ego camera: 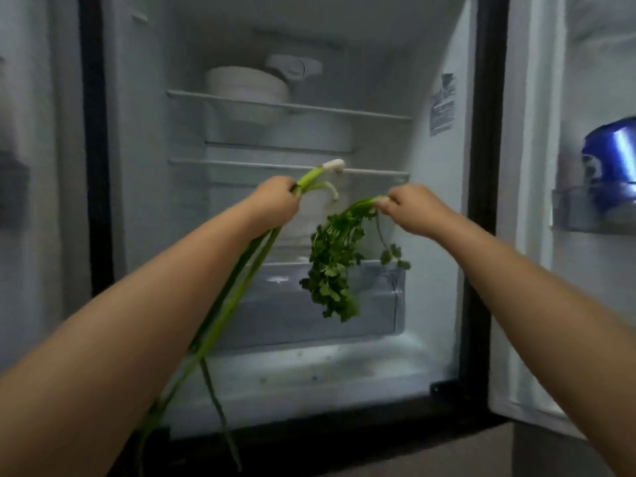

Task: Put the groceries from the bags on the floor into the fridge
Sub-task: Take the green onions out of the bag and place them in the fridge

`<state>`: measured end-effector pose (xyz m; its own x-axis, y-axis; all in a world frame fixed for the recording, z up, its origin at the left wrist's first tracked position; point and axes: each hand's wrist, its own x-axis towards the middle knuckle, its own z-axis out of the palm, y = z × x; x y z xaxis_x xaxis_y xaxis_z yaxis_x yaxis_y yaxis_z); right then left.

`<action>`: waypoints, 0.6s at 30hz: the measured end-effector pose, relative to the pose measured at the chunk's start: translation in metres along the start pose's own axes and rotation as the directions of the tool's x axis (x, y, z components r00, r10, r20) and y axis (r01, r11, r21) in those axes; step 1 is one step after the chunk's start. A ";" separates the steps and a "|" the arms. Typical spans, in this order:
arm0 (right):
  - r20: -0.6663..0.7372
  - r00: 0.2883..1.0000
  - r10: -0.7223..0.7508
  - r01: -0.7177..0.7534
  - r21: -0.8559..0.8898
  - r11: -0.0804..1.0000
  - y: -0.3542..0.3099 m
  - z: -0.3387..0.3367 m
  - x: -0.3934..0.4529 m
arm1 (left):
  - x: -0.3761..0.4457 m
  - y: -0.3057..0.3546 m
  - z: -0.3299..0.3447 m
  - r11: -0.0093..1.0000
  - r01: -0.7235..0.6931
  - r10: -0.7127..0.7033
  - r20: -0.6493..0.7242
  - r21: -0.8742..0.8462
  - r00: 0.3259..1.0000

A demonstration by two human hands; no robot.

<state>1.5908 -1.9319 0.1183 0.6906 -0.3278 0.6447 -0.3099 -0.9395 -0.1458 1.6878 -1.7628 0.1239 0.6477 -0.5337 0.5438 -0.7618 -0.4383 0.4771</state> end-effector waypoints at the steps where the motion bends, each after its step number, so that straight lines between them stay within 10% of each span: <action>1: 0.010 1.000 -0.009 0.008 0.031 0.999 0.005 0.012 0.020 | 0.014 -0.001 0.002 0.998 -0.013 0.014 -0.023 0.068 1.000; 12: 0.290 0.924 0.247 -0.378 0.606 0.700 0.023 0.144 0.160 | 0.129 -0.049 0.046 0.818 -0.091 0.084 0.040 0.568 0.996; 18: 0.441 0.850 0.289 -0.522 0.625 0.580 0.013 0.191 0.205 | 0.169 -0.080 0.065 0.709 -0.136 0.110 0.081 0.692 0.991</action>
<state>1.8530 -2.0303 0.1052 0.7854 -0.5939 0.1745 -0.1318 -0.4358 -0.8903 1.8572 -1.8648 0.1327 0.5560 -0.6360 0.5351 -0.6396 -0.7385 -0.2132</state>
